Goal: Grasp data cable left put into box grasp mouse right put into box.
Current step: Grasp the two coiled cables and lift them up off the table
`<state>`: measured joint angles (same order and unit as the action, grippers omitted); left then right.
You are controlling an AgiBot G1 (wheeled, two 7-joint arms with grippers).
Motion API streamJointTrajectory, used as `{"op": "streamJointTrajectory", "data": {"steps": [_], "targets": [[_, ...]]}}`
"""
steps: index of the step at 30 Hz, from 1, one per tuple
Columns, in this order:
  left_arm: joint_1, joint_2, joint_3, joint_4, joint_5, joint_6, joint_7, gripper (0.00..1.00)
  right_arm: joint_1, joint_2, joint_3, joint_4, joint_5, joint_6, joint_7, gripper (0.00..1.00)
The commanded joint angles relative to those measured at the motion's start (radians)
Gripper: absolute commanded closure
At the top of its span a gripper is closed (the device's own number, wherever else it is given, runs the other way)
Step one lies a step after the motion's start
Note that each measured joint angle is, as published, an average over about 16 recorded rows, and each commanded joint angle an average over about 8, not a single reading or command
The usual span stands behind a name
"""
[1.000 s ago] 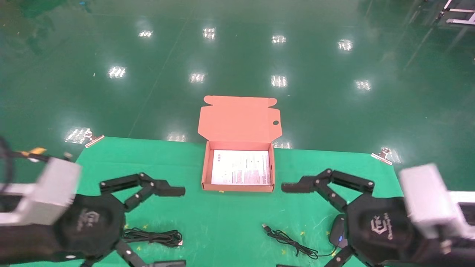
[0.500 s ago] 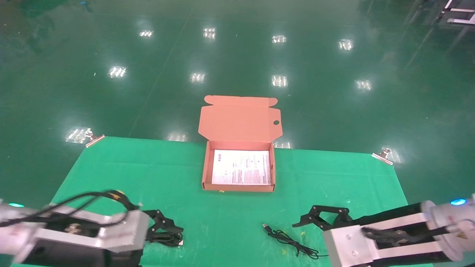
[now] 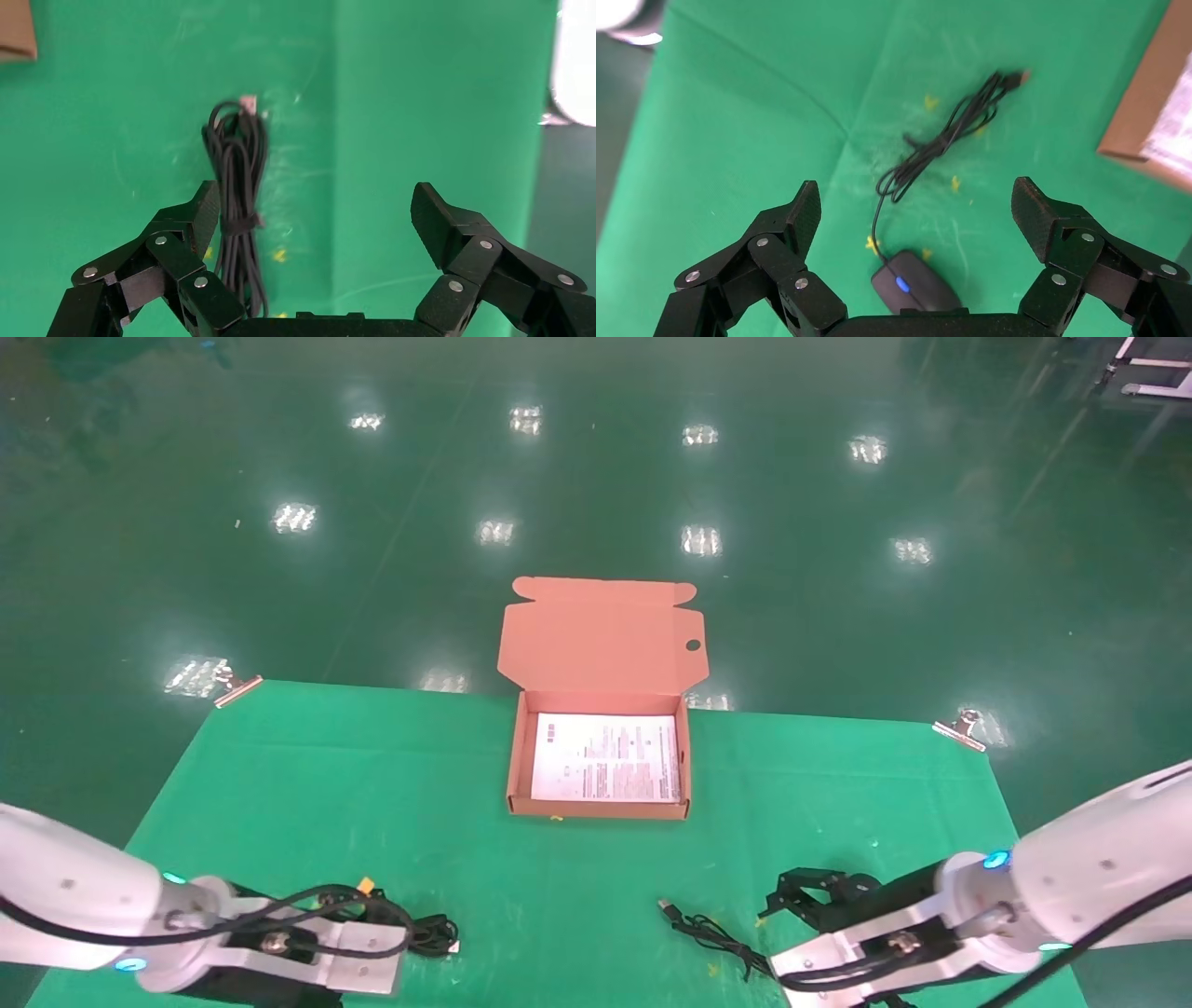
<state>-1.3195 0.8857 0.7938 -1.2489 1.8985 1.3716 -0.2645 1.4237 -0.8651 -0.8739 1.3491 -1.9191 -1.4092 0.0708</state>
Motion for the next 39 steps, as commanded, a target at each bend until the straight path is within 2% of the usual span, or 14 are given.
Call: {"op": "streamJointTrajectory", "data": {"steps": [1,9,15,29,30,37,38,39], "targets": [[0.003,0.016,0.018,0.01,0.055,-0.022,-0.005,0.0,-0.01,-0.015,-0.015,-0.001,-0.047,0.023,0.01,0.0],[-0.005,0.082,0.029,0.152,0.13,-0.095,-0.037,0.0,-0.052,-0.053,-0.032,-0.034,-0.149,0.1,0.09,0.0],[-0.027,0.134,0.022,0.313,0.122,-0.128,-0.025,0.0,-0.075,-0.09,-0.022,-0.126,-0.143,0.144,0.13,0.0],[-0.087,0.212,-0.014,0.665,0.061,-0.196,0.085,0.0,-0.064,-0.201,-0.008,-0.403,-0.095,0.229,0.055,0.01],[-0.091,0.216,-0.015,0.683,0.058,-0.198,0.095,0.06,-0.063,-0.209,-0.009,-0.419,-0.095,0.234,0.05,0.08],[-0.111,0.236,-0.021,0.764,0.047,-0.211,0.145,0.93,-0.063,-0.242,-0.011,-0.496,-0.1,0.263,0.027,0.94],[-0.113,0.237,-0.021,0.768,0.047,-0.212,0.147,1.0,-0.063,-0.243,-0.011,-0.5,-0.101,0.265,0.026,1.0],[-0.114,0.238,-0.022,0.773,0.046,-0.213,0.149,1.0,-0.063,-0.245,-0.011,-0.505,-0.101,0.267,0.025,1.0]]}}
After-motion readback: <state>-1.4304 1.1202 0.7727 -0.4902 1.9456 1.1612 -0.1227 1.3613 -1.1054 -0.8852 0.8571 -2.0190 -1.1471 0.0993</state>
